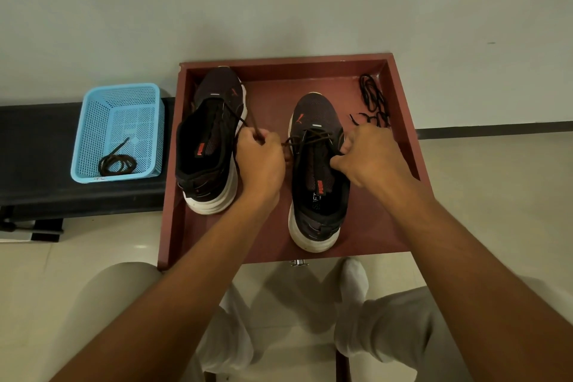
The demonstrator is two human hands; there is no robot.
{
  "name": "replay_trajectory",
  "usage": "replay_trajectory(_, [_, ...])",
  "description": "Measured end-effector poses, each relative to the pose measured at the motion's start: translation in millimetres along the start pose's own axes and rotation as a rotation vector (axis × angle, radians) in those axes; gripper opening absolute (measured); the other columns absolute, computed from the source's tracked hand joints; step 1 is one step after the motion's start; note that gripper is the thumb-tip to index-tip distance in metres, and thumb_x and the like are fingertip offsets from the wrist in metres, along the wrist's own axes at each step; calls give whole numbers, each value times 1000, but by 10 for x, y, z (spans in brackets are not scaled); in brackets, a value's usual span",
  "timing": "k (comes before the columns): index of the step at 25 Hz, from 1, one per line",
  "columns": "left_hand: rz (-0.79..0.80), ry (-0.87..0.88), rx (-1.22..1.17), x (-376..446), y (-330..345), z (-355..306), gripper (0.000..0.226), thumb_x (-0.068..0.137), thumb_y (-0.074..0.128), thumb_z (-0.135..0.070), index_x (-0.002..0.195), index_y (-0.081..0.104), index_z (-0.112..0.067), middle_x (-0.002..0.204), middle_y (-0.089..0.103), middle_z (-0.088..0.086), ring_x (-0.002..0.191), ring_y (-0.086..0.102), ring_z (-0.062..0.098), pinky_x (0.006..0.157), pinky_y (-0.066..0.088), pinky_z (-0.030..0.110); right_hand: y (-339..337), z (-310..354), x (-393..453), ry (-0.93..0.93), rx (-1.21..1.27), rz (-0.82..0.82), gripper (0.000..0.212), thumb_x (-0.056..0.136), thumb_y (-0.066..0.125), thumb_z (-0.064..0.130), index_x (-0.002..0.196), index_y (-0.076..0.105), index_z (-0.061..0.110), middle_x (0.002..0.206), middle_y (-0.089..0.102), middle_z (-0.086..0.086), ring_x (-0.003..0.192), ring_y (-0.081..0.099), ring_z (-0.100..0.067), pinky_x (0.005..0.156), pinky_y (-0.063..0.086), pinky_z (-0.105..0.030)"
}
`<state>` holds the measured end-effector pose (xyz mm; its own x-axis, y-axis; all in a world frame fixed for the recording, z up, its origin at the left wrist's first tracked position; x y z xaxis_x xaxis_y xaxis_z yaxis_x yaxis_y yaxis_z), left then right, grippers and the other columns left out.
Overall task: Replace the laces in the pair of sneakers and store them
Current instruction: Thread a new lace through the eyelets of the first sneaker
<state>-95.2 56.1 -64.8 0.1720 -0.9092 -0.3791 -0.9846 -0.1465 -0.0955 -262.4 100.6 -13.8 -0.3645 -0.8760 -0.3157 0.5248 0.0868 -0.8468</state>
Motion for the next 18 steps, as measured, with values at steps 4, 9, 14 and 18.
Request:
replay_trajectory(4, [82, -82, 315, -18, -67, 96, 31, 79, 70, -32, 100, 50, -20, 95, 65, 4, 84, 68, 26, 72, 61, 45, -30, 4, -10, 12, 6, -11, 17, 82, 82, 20, 83, 73, 6, 78, 71, -9, 71, 70, -22, 70, 60, -35])
replay_trajectory(9, [168, 206, 827, -34, -139, 6, 77, 82, 81, -36, 131, 30, -5, 112, 65, 16, 96, 67, 36, 84, 57, 49, -50, 15, -9, 15, 11, -14, 16, 82, 83, 21, 84, 74, 8, 79, 72, -6, 74, 70, -20, 75, 62, -36])
replay_trajectory(14, [160, 533, 1006, -67, -122, -218, 30, 92, 72, -26, 120, 62, -18, 122, 52, 8, 98, 65, 35, 83, 55, 48, -45, 15, -1, 6, -20, 1, 16, 83, 81, 26, 82, 74, 11, 78, 71, -4, 72, 69, -17, 70, 59, -32])
replay_trajectory(18, [193, 545, 961, 10, -100, -307, 10, 92, 71, -25, 91, 72, -14, 110, 46, 3, 99, 57, 24, 85, 52, 38, -43, 28, 15, 3, -40, 21, 23, 85, 79, 34, 81, 74, 12, 76, 71, -3, 70, 69, -17, 72, 61, -36])
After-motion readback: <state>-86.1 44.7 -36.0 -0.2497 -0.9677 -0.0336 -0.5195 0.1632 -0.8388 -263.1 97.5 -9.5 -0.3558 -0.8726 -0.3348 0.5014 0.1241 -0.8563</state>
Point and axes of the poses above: each hand's wrist, its own x-axis towards the middle knuckle, its own y-axis out of the palm, z = x × y, the point moved 2 cm from there along x, towards the middle knuckle
